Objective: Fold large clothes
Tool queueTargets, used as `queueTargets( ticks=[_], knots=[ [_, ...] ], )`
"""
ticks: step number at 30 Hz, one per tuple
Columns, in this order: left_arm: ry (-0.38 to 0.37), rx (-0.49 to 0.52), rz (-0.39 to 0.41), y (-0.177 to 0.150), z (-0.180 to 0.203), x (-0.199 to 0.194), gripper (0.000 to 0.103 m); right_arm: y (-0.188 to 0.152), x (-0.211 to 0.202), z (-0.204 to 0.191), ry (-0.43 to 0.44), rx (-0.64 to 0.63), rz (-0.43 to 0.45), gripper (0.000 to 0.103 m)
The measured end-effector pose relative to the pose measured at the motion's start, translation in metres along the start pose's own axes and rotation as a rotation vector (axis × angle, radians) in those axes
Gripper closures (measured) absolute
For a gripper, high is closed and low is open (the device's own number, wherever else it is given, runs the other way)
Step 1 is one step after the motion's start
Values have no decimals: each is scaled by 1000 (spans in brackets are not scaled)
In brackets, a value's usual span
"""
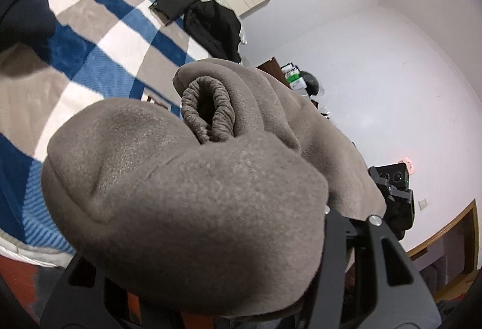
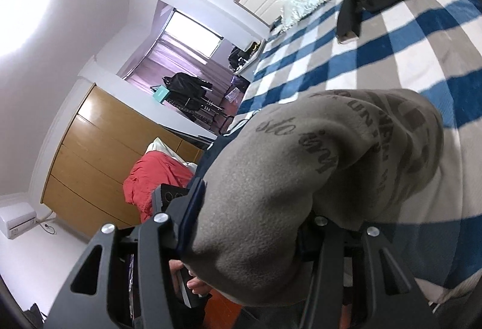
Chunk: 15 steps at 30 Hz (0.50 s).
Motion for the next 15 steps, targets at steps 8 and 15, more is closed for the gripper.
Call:
queueTargets(
  ticks=[8, 15],
  knots=[
    [9, 39, 65, 72, 17, -53, 53, 60, 42, -70, 30, -79, -3, 53],
    [108, 99, 191, 177, 29, -165, 53, 130, 133, -188, 144, -221, -42, 53]
  ],
)
Point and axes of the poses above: each gripper's, at about its wrist camera, not at the fingertips, and x roughly the way its jaws point, z to its right, y to its top, the point moved 9 cm from there along x, roughly the way its jaws point, and after that the axes turned 3 degrees about -z, right-handed, at the moved point
